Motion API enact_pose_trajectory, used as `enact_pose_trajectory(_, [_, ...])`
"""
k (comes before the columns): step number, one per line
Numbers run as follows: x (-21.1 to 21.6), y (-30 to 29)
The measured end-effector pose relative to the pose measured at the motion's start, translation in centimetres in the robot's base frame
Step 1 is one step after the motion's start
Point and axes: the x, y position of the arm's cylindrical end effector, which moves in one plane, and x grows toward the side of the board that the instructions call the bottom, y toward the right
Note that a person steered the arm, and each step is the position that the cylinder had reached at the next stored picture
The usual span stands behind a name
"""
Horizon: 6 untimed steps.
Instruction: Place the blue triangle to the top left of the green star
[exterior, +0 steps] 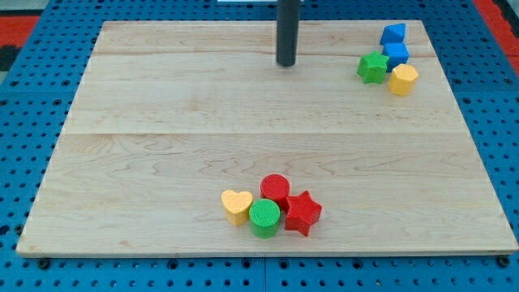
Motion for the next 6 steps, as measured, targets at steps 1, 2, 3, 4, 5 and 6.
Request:
enact_pose_trajectory(1, [-4.7,2.4])
enact_pose_trajectory(2, [-4.7,8.5])
enact_pose_trajectory(3, [-4.7,15.0])
enact_pose_trajectory(4, [-4.7,16.1])
enact_pose_trajectory(5, [-4.7,21.0])
enact_pose_trajectory(6, [-4.0,20.6])
